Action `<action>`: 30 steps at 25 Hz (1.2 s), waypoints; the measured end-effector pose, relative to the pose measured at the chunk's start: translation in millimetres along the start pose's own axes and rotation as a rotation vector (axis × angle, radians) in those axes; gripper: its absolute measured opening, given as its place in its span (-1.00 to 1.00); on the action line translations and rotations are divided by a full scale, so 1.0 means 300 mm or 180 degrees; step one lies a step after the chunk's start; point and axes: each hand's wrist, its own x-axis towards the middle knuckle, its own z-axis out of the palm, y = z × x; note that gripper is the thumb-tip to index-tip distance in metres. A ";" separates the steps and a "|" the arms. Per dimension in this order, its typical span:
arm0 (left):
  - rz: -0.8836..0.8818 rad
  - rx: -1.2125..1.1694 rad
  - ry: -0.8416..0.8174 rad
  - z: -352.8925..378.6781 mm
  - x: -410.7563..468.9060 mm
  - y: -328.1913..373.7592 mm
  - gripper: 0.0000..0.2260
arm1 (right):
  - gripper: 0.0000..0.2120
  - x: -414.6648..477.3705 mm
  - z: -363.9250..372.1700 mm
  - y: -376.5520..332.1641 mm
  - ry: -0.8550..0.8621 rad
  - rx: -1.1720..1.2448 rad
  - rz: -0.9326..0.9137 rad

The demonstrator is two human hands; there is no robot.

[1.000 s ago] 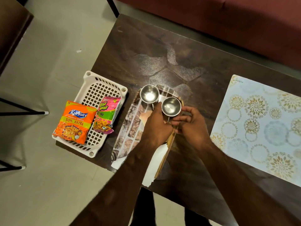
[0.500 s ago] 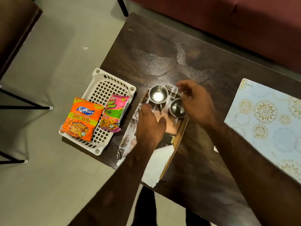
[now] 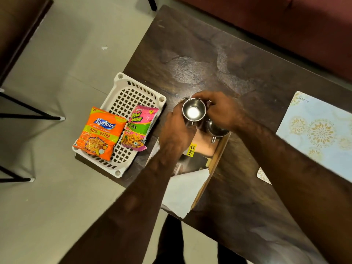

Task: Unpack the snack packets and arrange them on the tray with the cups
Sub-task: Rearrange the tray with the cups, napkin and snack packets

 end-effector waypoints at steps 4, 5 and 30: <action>0.0076 -0.0113 -0.0122 -0.009 0.030 -0.018 -0.29 | -0.41 -0.034 0.020 0.014 0.0054 0.0043 -0.0142; 0.0109 -0.0124 -0.0128 -0.009 0.036 -0.021 -0.30 | -0.40 -0.036 0.021 0.018 0.0070 0.0023 -0.0109; 0.0741 0.2250 -0.1079 -0.099 -0.327 -0.367 -0.75 | -0.60 -0.414 0.385 0.103 -0.0886 -0.1766 -0.0611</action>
